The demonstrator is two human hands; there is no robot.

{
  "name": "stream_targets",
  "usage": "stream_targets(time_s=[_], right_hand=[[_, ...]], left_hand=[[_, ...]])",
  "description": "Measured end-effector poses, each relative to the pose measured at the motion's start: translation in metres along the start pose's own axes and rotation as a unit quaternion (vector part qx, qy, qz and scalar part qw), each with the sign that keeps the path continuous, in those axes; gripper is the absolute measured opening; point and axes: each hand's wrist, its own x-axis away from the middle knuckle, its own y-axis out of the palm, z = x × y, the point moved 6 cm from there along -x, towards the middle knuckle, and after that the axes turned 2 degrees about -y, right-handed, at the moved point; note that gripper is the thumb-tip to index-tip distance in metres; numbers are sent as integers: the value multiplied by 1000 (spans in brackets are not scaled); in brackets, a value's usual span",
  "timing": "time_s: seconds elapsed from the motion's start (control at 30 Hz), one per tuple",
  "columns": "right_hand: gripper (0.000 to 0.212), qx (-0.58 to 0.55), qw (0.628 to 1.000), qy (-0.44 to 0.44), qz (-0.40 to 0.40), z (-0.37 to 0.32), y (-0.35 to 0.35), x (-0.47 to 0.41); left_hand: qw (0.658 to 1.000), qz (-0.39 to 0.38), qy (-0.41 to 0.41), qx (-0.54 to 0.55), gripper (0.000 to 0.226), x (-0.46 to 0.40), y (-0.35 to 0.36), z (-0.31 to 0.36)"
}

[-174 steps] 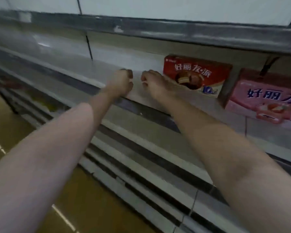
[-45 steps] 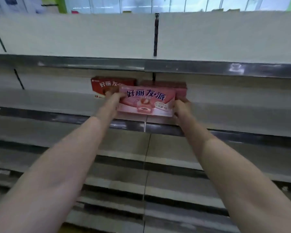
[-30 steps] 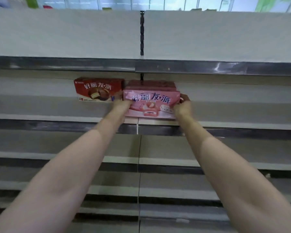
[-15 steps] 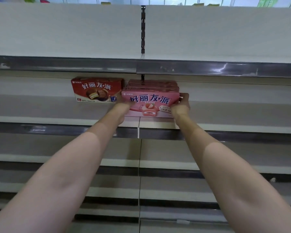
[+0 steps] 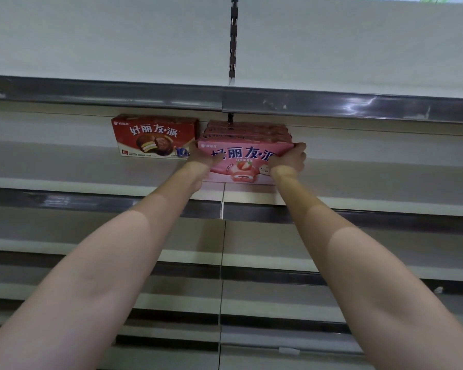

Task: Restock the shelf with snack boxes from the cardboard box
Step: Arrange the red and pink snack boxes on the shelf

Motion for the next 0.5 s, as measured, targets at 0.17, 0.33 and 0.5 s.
stream_targets(time_s=[0.17,0.33,0.5], right_hand=[[41,-23,1000,10,-13,1,0,-1],[35,2,1000,3,12,3,-3,-1],[35,-4,999,18,33,3,-3,-1]], left_hand=[[999,21,-3,-28,81,4,2,4],[999,23,12,-25,80,2,5,5],[1000,0,2,-26,90,-1,-1,2]])
